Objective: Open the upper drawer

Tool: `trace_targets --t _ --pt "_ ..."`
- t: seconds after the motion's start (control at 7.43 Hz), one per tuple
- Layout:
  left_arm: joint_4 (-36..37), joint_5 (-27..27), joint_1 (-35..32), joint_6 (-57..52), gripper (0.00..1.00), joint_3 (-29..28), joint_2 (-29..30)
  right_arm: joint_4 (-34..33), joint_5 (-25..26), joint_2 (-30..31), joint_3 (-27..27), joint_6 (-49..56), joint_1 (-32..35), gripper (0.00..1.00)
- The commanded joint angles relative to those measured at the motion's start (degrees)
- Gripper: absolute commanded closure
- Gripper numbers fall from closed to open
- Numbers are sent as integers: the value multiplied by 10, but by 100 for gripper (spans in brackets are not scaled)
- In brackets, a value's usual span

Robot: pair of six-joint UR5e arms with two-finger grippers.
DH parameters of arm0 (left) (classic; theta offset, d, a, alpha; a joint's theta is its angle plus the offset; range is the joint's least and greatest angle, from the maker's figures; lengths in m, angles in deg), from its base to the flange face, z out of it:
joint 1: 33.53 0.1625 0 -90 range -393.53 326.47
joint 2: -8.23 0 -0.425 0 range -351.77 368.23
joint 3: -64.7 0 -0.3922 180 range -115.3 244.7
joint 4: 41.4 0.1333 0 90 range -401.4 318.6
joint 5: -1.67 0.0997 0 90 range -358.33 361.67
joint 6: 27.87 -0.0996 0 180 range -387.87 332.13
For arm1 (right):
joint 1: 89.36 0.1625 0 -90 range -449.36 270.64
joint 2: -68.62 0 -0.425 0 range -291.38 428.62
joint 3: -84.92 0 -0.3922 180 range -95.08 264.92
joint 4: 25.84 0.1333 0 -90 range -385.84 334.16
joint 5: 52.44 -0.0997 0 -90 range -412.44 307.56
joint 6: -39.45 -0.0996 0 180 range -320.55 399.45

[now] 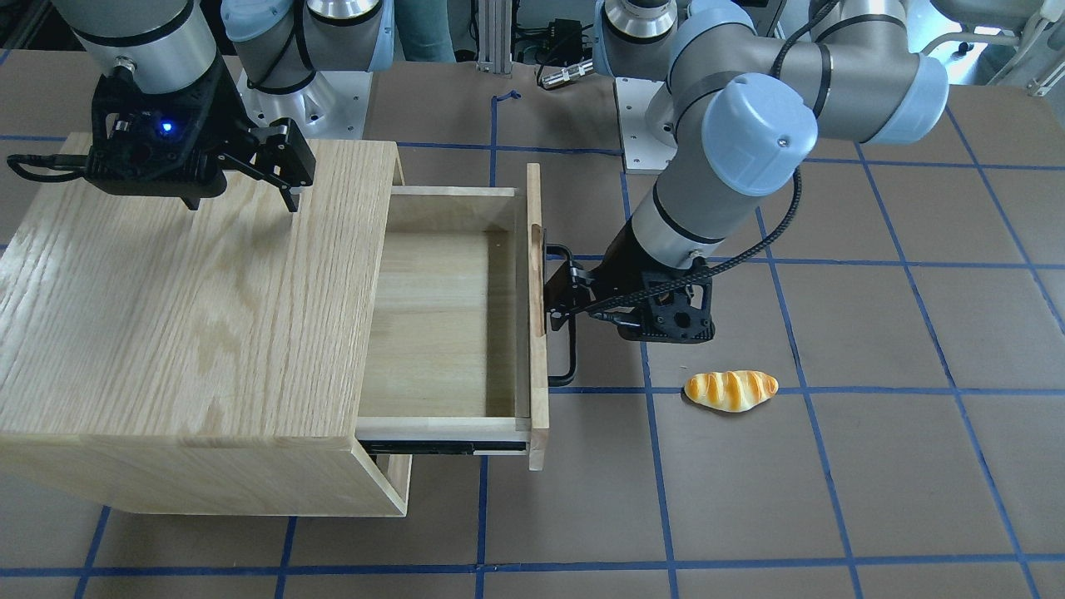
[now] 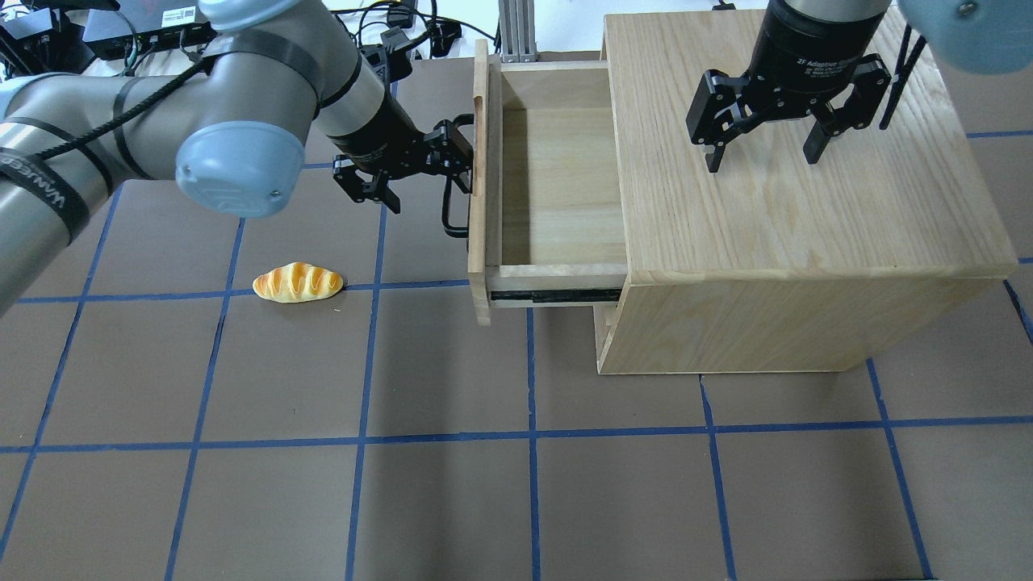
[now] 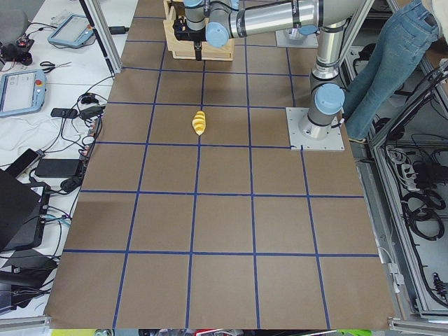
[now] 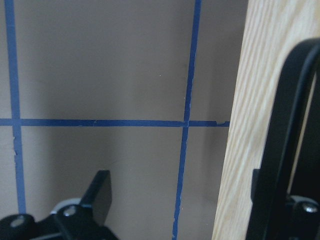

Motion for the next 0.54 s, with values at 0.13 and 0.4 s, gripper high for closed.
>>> trace_targets --t 0.13,0.4 --pt "-39 1 35 -38 0 2 -20 0 0 0 0 0 0 0" --pt "-49 0 52 -58 0 2 -23 0 0 0 -1 0 0 0"
